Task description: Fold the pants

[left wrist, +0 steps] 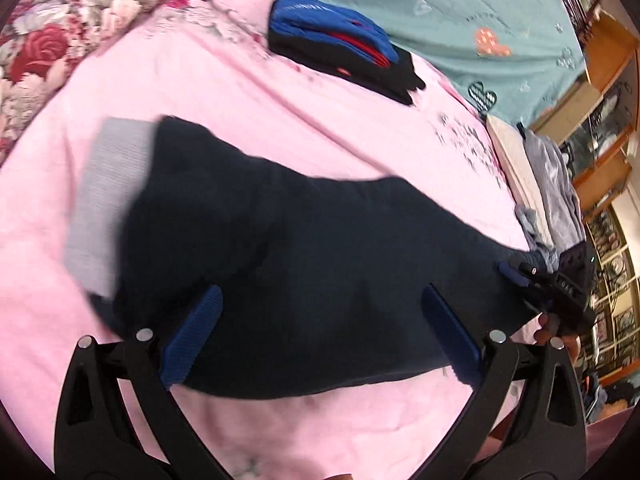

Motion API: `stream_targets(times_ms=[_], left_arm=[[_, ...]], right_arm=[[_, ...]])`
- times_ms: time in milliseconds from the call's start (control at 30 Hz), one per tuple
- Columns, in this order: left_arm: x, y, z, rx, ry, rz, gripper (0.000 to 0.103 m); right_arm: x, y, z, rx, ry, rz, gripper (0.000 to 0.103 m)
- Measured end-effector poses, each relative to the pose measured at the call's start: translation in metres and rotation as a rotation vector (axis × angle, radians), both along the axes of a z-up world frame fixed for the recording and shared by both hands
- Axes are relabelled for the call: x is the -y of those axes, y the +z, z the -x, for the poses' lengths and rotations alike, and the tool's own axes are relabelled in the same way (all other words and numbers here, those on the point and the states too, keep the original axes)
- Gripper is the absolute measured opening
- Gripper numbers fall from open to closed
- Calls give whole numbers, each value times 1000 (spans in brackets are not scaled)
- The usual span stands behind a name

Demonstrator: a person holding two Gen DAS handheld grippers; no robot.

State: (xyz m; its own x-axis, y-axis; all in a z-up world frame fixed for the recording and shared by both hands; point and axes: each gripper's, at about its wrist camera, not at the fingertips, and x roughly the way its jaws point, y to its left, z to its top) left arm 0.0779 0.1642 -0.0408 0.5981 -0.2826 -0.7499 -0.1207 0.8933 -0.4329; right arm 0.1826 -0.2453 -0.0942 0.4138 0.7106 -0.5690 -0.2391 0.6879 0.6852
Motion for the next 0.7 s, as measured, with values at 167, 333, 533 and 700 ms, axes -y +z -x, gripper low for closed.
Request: stream_targets(times_ms=[167,333,533,700], left_arm=[[-5,33,-16,123,-25,-75,101],[-20,11,-62,45,-59,-122,101],[-58,-14,-66,-18,-8,-58,70],[-77,-9,-51,-8,40,49,64]], right_arm=[[-3,1,0,9,16,2,49],[-5,2,1,15,24,5,52],[-5,2,1,16,28,3,54],[-7,3,1,22,37,7,56]])
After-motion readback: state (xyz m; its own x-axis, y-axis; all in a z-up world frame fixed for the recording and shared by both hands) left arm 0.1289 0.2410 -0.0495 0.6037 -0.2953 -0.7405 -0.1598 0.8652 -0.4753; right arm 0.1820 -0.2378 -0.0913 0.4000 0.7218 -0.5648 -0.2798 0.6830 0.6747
